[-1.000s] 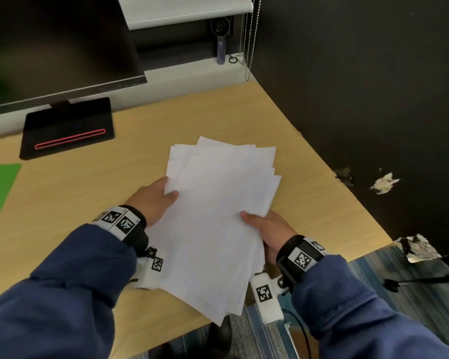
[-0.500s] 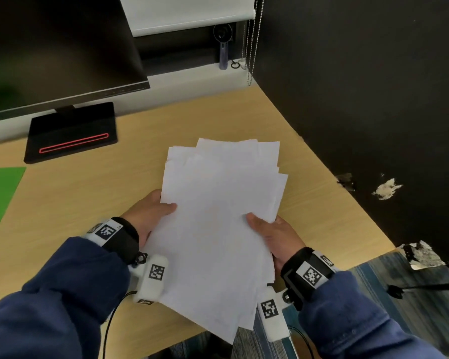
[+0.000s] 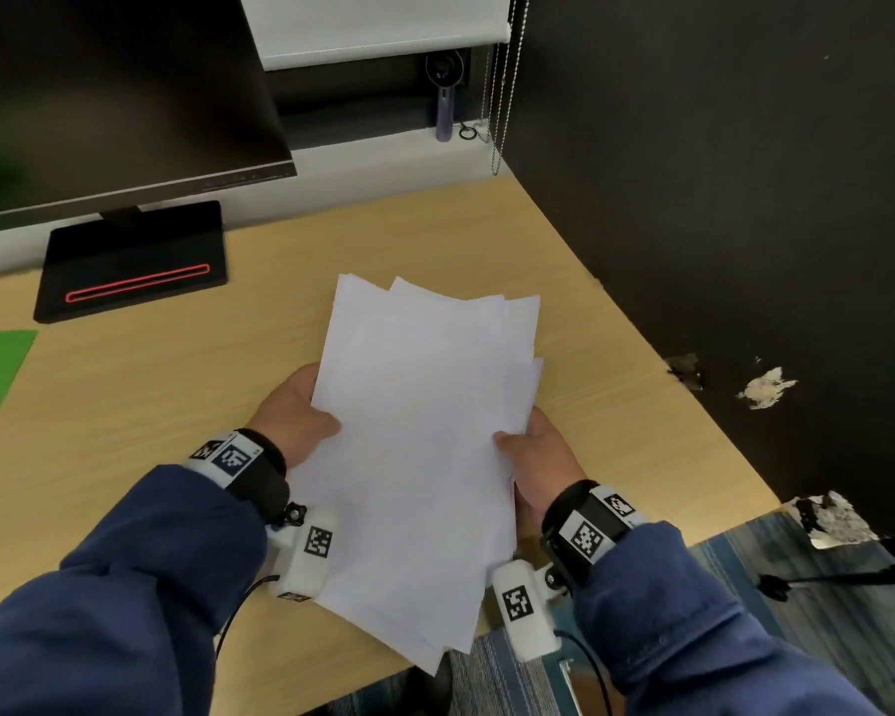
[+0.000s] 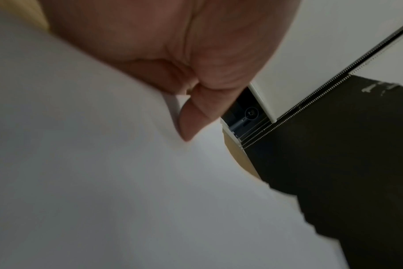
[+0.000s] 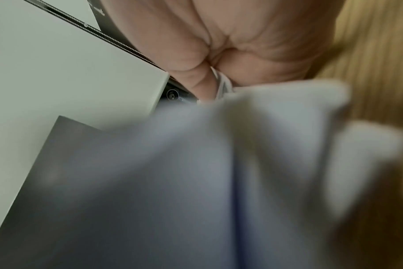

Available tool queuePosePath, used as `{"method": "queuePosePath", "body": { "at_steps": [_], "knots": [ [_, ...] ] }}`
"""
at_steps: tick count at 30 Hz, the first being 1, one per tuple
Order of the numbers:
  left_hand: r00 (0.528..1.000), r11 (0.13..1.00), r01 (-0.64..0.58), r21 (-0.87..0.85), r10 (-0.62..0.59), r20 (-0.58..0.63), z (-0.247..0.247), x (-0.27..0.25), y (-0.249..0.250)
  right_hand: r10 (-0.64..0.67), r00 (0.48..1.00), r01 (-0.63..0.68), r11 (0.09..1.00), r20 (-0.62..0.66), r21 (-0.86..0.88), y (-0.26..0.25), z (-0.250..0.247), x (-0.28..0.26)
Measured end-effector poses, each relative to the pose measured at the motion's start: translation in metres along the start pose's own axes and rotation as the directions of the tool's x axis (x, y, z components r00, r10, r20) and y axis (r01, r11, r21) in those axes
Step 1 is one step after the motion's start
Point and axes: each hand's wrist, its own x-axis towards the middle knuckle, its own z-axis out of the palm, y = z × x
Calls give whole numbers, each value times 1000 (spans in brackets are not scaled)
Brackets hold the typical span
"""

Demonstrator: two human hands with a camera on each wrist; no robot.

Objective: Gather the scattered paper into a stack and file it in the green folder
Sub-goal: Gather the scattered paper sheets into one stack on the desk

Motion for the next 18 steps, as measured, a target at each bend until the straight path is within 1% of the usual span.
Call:
{"method": "queuePosePath", "body": {
  "at_steps": [2, 3, 4, 6, 7, 9, 11, 14, 15, 16, 17, 18],
  "knots": [
    [995, 998, 60, -11, -59, 84, -8, 0, -7, 19, 1000, -19, 997, -2, 71, 1, -5, -3],
    [991, 997, 80, -23, -77, 110, -9, -1, -9, 16, 1000, -15, 996, -4, 89, 2, -6, -3],
    [991, 996, 80, -32, -76, 110, -9, 0, -10, -1, 1000, 2, 996, -11, 89, 1, -5, -2],
    [997, 1000, 23, 11, -24, 67, -7, 6, -9, -45, 999, 46, 998, -29, 49, -3, 0, 2],
    [998, 999, -15, 32, 13, 65, -5, 7, -4, -55, 998, 56, 998, -28, 33, -5, 2, 4],
    [992, 996, -91, 23, 88, 87, -3, 7, 4, -42, 999, 42, 998, -4, 52, -7, 2, 5],
    [988, 993, -117, -9, 117, 97, 3, 3, 11, -10, 1000, 7, 997, 30, 80, -8, 3, 2],
    [995, 992, -83, 93, 78, 61, 15, 3, 18, 51, 999, -49, 996, -16, 73, -11, 13, 3],
    [996, 993, -79, 88, 76, 40, 16, 2, 21, 76, 997, -74, 995, -33, 67, -14, 14, 5],
    [998, 997, -58, 43, 57, 29, 14, 2, 22, 110, 993, -107, 992, -38, 65, -18, 13, 5],
    [999, 999, -2, -39, 4, 40, 8, -1, 23, 140, 990, -137, 988, -33, 75, -20, 8, 4],
    [994, 984, 87, -153, -76, 75, 0, -3, 21, 162, 986, -159, 983, -32, 88, -22, 3, 2]
  ]
}}
